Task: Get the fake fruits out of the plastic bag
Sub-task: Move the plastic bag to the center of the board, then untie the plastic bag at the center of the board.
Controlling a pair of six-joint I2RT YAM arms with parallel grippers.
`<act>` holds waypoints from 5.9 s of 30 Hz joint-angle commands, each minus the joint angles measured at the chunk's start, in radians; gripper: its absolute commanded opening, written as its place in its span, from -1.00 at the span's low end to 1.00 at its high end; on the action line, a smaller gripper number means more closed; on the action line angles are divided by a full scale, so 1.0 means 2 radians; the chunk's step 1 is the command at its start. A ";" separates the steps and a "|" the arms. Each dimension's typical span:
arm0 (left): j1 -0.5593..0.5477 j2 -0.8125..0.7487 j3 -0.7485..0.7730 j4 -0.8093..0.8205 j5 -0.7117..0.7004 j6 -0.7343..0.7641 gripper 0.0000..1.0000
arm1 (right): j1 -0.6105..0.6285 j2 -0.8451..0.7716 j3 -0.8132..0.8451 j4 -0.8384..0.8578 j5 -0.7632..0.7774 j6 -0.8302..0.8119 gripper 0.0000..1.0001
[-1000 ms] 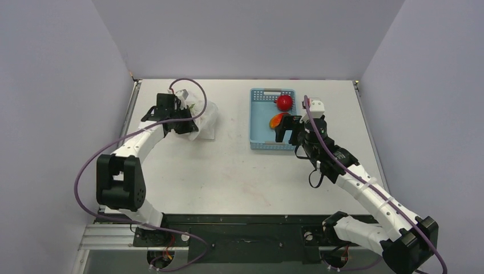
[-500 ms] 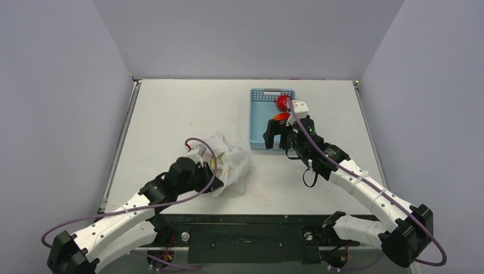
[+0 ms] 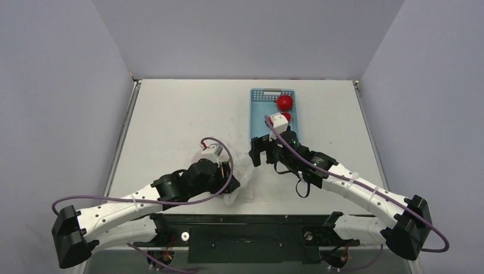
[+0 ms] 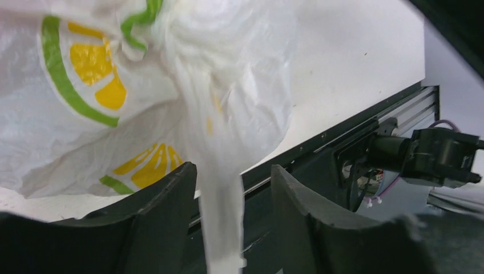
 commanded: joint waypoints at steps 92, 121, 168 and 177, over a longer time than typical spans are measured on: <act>0.253 0.170 0.193 -0.028 0.195 0.441 -1.00 | 0.157 0.085 0.027 0.088 0.199 0.183 0.39; 0.255 0.171 0.193 -0.031 0.173 0.448 -1.00 | 0.085 0.101 -0.012 0.127 0.111 0.193 -0.97; 0.200 0.152 0.170 0.014 0.082 0.457 0.15 | 0.029 0.049 -0.079 0.150 -0.041 0.163 -1.00; 0.200 0.145 0.171 0.015 0.079 0.460 -0.16 | 0.061 0.051 -0.074 0.144 -0.020 0.162 -1.00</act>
